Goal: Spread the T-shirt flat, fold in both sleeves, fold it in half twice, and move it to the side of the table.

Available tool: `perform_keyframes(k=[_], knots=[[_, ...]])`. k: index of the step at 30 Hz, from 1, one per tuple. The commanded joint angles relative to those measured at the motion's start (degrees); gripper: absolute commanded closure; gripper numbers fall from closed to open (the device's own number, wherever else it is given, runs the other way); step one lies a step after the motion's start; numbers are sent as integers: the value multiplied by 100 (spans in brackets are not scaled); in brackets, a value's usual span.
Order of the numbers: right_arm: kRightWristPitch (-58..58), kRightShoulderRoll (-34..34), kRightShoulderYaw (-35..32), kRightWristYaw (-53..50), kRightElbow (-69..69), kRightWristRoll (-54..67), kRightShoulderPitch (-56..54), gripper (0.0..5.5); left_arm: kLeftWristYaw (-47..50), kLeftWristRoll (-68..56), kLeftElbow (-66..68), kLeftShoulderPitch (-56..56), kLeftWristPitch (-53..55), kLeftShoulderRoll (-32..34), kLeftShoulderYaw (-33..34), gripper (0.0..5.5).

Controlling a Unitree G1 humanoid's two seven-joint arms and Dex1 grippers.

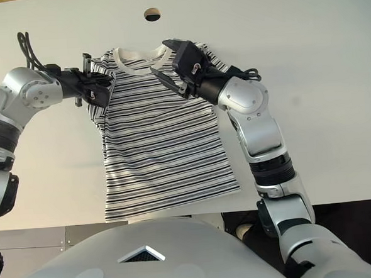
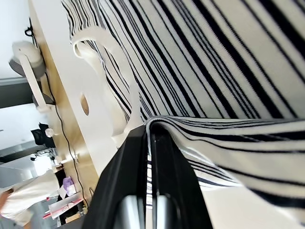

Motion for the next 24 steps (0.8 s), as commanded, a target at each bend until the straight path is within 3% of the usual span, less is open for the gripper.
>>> perform_keyframes(k=[1, 3, 15, 24], knots=[[-62, 11, 17, -32, 15, -46, -2, 274, -234, -68, 34, -106, 130, -147, -49, 538], [-61, 14, 10, -37, 12, -42, 0, 274, -353, -60, 71, -40, 207, -223, -114, 538], [-78, -1, 11, -32, 57, -47, 17, 274, -442, -122, 135, -32, 372, -384, -140, 376], [-294, -224, -180, 123, 649, -118, -529, 274, -327, -1127, -302, -137, 639, -432, 688, 237]])
